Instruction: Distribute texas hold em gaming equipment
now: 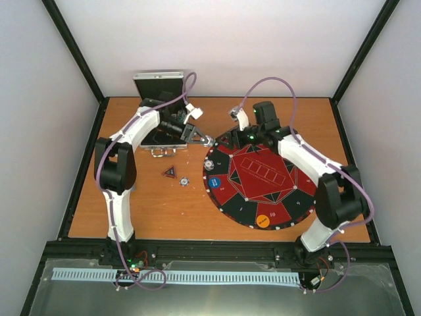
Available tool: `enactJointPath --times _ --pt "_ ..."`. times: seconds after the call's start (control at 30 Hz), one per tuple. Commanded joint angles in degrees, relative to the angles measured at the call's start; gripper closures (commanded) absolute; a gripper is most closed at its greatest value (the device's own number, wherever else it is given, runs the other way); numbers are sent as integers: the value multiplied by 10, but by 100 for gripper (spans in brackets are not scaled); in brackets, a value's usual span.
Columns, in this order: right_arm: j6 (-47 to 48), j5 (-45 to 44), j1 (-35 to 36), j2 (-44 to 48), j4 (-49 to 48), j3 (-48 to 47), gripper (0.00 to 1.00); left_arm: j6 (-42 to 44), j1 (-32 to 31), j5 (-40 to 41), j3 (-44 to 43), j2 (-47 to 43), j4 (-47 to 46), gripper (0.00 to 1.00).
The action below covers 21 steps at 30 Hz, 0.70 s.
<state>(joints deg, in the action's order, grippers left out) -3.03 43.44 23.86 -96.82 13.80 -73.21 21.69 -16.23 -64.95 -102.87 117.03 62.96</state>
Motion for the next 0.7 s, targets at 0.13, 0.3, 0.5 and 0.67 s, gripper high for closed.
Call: enactJointPath --times 0.13,0.3,0.5,0.67 --pt "16 -264 0 160 178 61 27 14 -71 74 29 16 2 99" --pt "-13 -365 -19 224 265 82 22 30 -131 109 50 20 10 99" --pt "-25 -398 -94 299 211 145 20 19 -213 159 48 50 12 99" --pt "-18 -370 -99 319 171 165 20 13 -293 223 13 95 13 99"
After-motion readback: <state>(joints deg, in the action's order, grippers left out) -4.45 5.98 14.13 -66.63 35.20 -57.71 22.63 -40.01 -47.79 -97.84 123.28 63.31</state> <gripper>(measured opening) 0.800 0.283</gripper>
